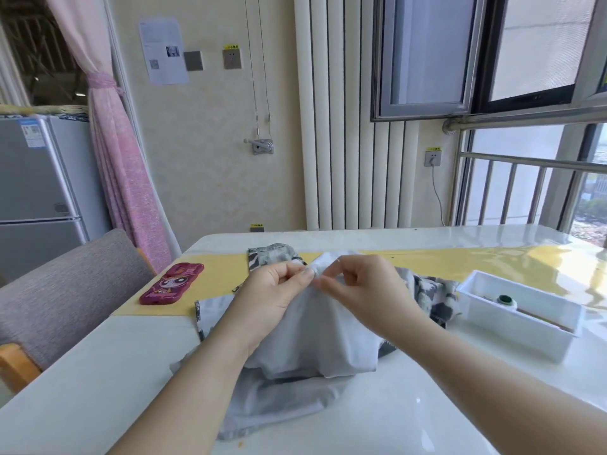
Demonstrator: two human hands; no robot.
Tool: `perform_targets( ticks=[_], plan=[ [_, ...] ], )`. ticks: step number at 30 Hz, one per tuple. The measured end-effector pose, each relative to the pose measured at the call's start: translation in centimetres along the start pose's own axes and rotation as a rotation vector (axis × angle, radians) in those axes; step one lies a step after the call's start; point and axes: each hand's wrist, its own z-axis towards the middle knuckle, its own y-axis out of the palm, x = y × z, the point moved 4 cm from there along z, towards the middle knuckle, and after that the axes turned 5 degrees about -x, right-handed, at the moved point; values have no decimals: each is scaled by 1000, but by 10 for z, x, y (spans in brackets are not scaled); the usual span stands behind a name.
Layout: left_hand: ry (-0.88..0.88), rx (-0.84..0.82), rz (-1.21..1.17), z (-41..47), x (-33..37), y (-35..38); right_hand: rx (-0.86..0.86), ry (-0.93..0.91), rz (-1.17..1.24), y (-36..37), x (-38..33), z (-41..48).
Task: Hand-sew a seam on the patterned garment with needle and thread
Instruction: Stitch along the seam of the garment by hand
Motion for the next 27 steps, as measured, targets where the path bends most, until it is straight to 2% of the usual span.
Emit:
perform_targets(
  ticks=[3,6,8,10,12,14,15,16,18,21,27],
  plan=[
    [-11,7,-18,-5,-6,-1,23,-9,214,-8,0,-5],
    [-64,1,-12,-10,-17,4,1,4,765,-11,-7,-9],
    [-96,-6,18,-13,-21,10,-73,40,1169,-11,-18,-12],
    [-117,-8,38,-17,-23,13,-238,137,1367,-11,-27,-18],
    [-133,15,21,-18,-26,11,-605,285,1351,-7,-27,-32],
    [-135,55,-24,-20,-25,8,-961,335,1109,-4,-23,-53],
    [-130,65,-41,-20,-24,7,-1015,347,935,-4,-17,-59],
    [-126,72,-56,-21,-23,7,-988,367,759,-4,-9,-60],
    [-113,86,-77,-22,-21,7,-756,391,459,-7,5,-54],
    [-78,97,-61,-25,-18,8,-349,309,286,-13,8,-40],
    [31,61,21,-32,-10,12,-98,102,108,8,-7,-35]
  ],
)
